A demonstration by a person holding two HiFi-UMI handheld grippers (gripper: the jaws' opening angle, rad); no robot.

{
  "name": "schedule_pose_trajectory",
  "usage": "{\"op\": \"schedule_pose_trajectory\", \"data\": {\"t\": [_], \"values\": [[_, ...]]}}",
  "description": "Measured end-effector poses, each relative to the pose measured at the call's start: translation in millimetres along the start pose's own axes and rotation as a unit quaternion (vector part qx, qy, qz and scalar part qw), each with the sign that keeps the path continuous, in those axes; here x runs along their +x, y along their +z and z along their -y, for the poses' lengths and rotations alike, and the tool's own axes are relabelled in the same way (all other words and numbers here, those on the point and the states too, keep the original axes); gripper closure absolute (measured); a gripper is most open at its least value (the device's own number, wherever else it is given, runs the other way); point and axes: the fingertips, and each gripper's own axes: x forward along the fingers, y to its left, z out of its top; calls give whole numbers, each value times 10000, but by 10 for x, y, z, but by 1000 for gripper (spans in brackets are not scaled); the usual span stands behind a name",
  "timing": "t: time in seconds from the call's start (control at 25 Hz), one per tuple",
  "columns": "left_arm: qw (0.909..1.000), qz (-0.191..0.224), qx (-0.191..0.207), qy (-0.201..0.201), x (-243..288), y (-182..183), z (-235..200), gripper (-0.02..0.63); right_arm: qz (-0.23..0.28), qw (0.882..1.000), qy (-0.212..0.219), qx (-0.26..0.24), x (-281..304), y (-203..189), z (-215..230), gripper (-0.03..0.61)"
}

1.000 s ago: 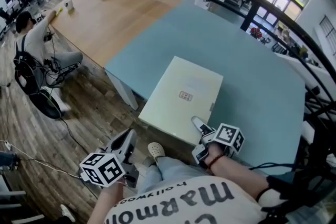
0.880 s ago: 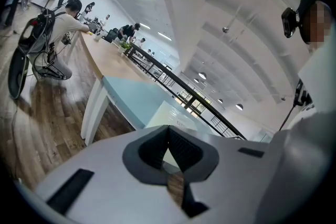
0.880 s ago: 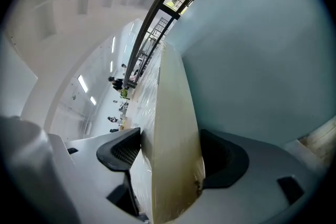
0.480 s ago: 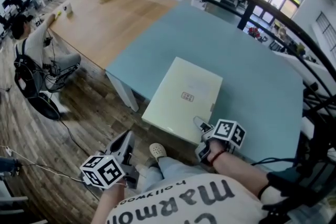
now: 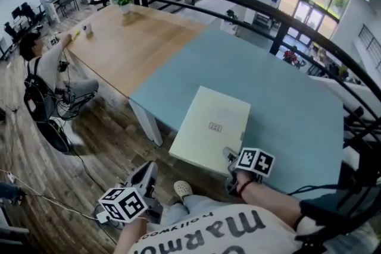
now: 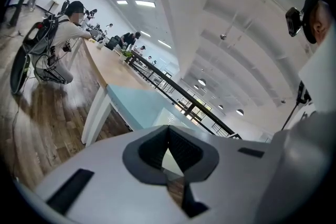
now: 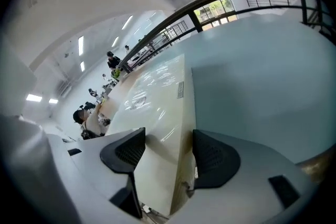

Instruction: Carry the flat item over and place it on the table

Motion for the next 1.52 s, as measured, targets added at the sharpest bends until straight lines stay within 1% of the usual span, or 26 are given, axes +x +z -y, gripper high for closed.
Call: {"op": "schedule_pose_trajectory", "data": {"t": [0.12, 0.2, 0.36, 0.44, 0.52, 0.56, 0.6, 0.68, 0.76, 0.8, 0.84, 0.88, 0.92, 0.96, 1.0, 1.04, 1.12, 1.16, 1.24, 1.32, 1.44, 1.52], "values": [[10000, 46, -26, 1, -36, -52, -5, 611, 66, 9983, -216, -529, -5, 29, -25, 282], [10000, 83, -9, 23, -56, -76, -3, 611, 154, 9939, -340, -1034, -2, 69, -59, 285], [9998, 174, 68, 116, -107, -91, -1, 611, 371, 9826, -291, -1798, 101, 160, -165, 285], [9996, 197, 120, 145, -126, -123, 28, 611, 452, 9725, -224, -2275, 142, 205, -237, 285], [9996, 229, 120, 121, -132, -223, 32, 612, 545, 9581, -153, -2809, 146, 235, -296, 284], [9996, 222, 107, 137, -138, -300, 14, 611, 589, 9522, -113, -2995, 143, 243, -312, 284], [9996, 187, 84, 170, -146, -387, 1, 612, 608, 9492, -70, -3087, 139, 241, -316, 282], [9997, 61, 21, 248, -160, -558, 1, 611, 546, 9513, 31, -3035, 132, 227, -308, 275], [9995, -61, 5, 314, -160, -688, 27, 611, 405, 9620, 148, -2695, 110, 251, -267, 265], [9994, -97, 16, 332, -155, -731, 65, 612, 369, 9699, 257, -2393, 81, 301, -232, 267], [9993, -106, 28, 346, -144, -763, 115, 612, 393, 9774, 436, -2029, 40, 380, -196, 272], [9993, -89, 38, 359, -127, -786, 171, 611, 458, 9826, 676, -1668, -5, 480, -164, 273], [9993, -54, 45, 373, -105, -803, 232, 612, 527, 9846, 932, -1379, -46, 588, -135, 278], [9992, -5, 51, 387, -81, -816, 296, 611, 573, 9842, 1165, -1200, -83, 690, -106, 288], [9992, 53, 55, 402, -53, -826, 361, 611, 597, 9825, 1355, -1128, -122, 776, -73, 297], [9990, 116, 58, 417, -25, -835, 426, 612, 603, 9801, 1509, -1136, -170, 841, -35, 336], [9987, 249, 60, 450, 34, -850, 555, 611, 561, 9739, 1811, -1246, -301, 917, 44, 448], [9984, 316, 60, 467, 63, -858, 617, 611, 506, 9703, 1973, -1302, -381, 936, 90, 480], [9977, 446, 57, 503, 122, -877, 737, 612, 322, 9642, 2193, -1454, -562, 954, 235, 509], [9969, 572, 51, 540, 180, -898, 851, 611, 146, 9588, 2219, -1767, -765, 1002, 424, 517], [9954, 748, 47, 597, 264, -933, 1019, 612, 197, 9460, 2197, -2374, -1074, 1161, 688, 522], [9943, 850, 61, 633, 317, -958, 1141, 611, 297, 9402, 2178, -2601, -1225, 1271, 860, 525]]}}
